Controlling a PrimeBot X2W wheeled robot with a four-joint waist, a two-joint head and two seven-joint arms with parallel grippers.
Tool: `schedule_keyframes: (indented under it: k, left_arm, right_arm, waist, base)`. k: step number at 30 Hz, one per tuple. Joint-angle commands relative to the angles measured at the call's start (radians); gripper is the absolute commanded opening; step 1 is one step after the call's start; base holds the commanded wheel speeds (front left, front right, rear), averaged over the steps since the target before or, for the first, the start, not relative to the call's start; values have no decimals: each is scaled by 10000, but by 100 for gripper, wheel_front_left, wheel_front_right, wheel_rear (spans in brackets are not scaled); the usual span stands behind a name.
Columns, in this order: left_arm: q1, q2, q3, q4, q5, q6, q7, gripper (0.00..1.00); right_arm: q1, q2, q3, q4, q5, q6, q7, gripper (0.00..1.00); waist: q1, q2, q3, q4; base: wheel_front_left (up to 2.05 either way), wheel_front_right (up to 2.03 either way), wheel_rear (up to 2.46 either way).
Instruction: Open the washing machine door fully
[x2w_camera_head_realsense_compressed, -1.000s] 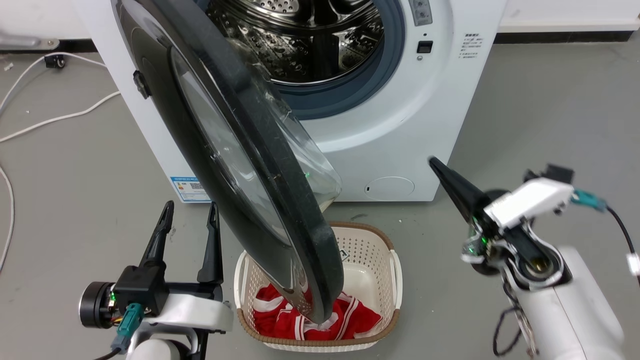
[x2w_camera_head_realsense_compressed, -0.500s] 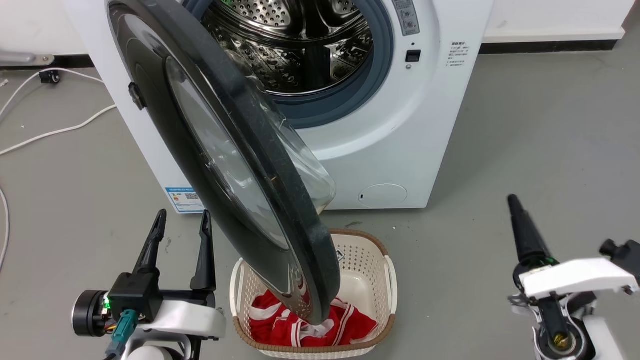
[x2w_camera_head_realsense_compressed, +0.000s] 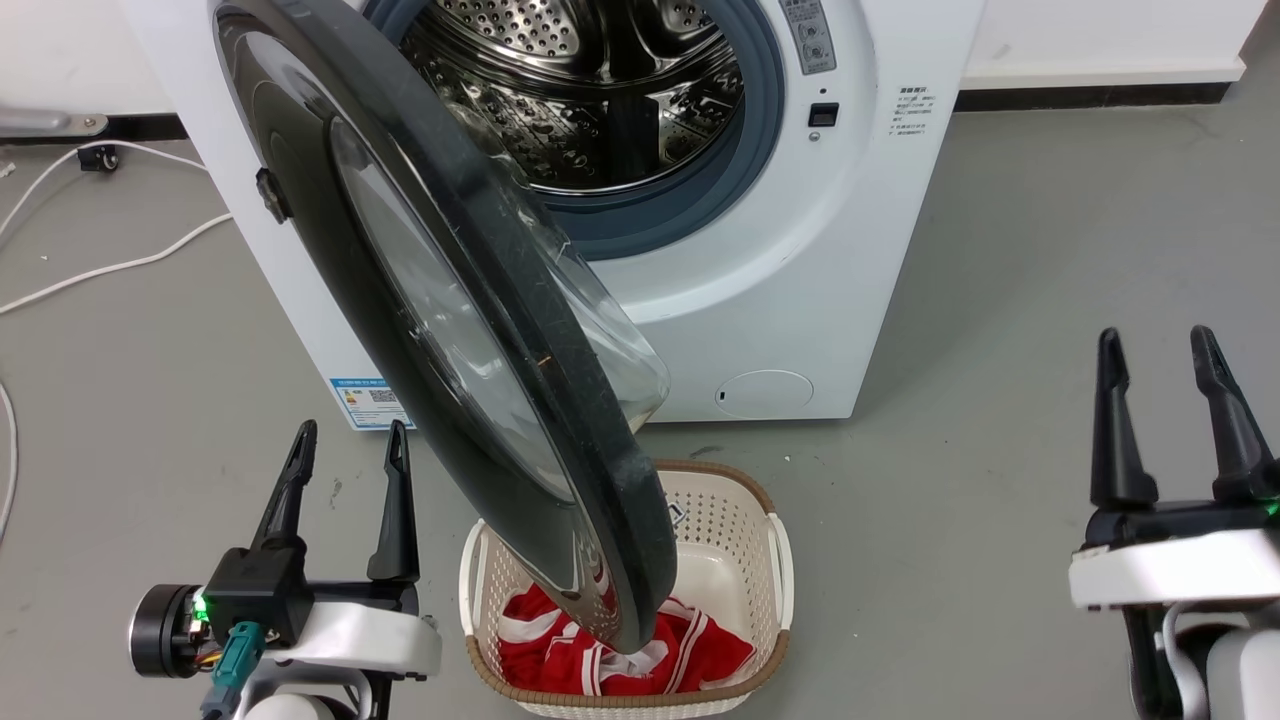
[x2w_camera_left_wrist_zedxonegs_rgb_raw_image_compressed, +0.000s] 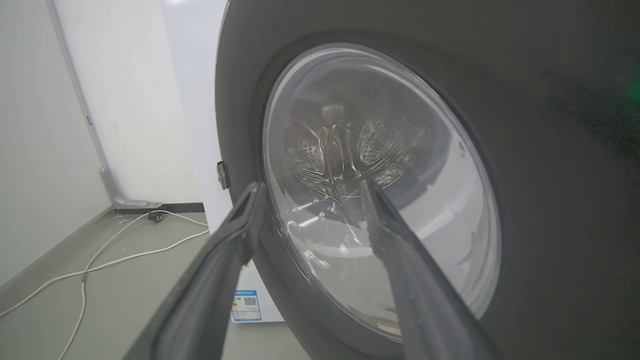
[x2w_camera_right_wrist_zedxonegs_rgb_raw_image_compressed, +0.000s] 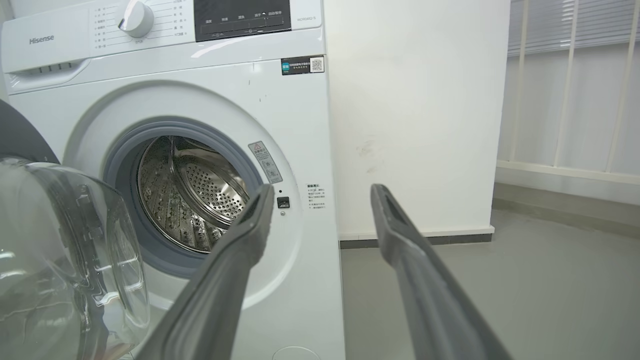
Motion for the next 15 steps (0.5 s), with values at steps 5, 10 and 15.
schedule_keyframes:
  k: [5, 10, 15]
  left_arm:
    - [-25, -3, 44, -56, 130, -61, -26, 100]
    - [-35, -3, 25, -79, 185, -81, -26, 100]
    - [-26, -3, 3, -43, 162, -78, -26, 100]
  right_arm:
    - [883, 297, 179, -1397, -2109, -4, 608, 100]
    - [1530, 344, 202, -1438, -2125, -4, 823, 100]
    - [1721, 349, 263, -972, -1742, -4, 662, 100]
  waist:
    - [0, 0, 3, 33]
    - [0, 0, 16, 43]
    - [0, 0, 1, 12]
  base:
    - [0, 0, 0]
    - [0, 0, 0]
    - [0, 0, 0]
